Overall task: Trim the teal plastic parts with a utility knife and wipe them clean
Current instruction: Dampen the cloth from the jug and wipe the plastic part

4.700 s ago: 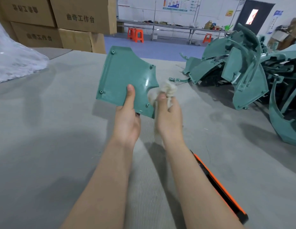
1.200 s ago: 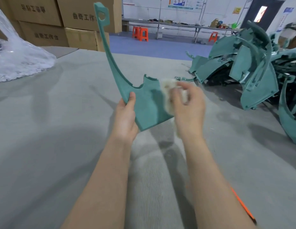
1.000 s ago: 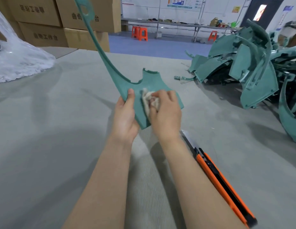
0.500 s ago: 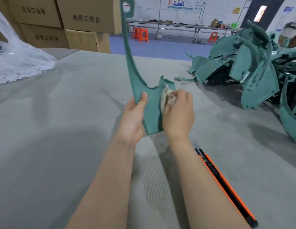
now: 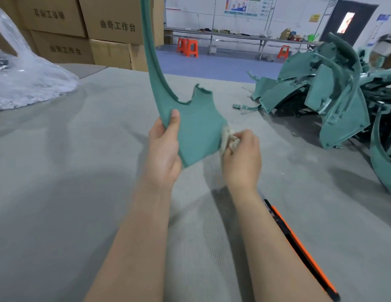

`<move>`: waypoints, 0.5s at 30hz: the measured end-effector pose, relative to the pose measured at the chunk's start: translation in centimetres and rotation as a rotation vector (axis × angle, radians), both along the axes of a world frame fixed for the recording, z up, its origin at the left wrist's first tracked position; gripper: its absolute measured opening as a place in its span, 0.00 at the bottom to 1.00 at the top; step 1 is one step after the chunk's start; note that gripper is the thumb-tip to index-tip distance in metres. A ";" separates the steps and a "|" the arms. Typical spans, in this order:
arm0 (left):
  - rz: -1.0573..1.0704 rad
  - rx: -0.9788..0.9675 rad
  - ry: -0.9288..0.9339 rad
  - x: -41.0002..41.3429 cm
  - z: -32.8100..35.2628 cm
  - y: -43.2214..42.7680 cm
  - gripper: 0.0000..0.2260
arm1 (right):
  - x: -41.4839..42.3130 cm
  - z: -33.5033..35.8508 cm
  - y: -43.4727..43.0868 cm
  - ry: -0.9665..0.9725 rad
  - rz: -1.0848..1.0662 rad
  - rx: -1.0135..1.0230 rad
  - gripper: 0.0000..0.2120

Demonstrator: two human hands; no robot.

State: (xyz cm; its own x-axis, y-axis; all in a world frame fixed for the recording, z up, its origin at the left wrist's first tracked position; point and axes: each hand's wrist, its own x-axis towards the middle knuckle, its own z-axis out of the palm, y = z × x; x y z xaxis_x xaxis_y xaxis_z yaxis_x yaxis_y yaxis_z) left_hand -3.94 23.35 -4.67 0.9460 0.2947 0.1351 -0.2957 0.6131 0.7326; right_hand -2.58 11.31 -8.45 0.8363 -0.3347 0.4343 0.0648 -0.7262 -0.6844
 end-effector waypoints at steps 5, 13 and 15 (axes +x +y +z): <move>0.290 -0.175 -0.059 -0.9 1.6 3.4 0.10 | 0.0 -0.3 0.1 0.420 0.110 -0.143 0.19; 0.615 -0.307 0.026 -6.0 4.1 13.1 0.09 | -4.2 7.1 9.6 0.035 0.483 0.251 0.19; 0.777 -0.291 -0.008 -8.6 4.5 16.7 0.09 | -6.5 7.9 17.5 0.281 0.848 0.604 0.21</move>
State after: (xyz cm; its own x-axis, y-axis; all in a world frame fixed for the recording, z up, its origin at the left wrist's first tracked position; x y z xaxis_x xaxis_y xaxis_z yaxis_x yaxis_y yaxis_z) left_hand -12.55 40.04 -0.17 0.4581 0.8879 -0.0417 -0.7177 0.3971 0.5721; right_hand -9.08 28.83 -0.50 0.9404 0.3062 0.1482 0.1731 -0.0556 -0.9833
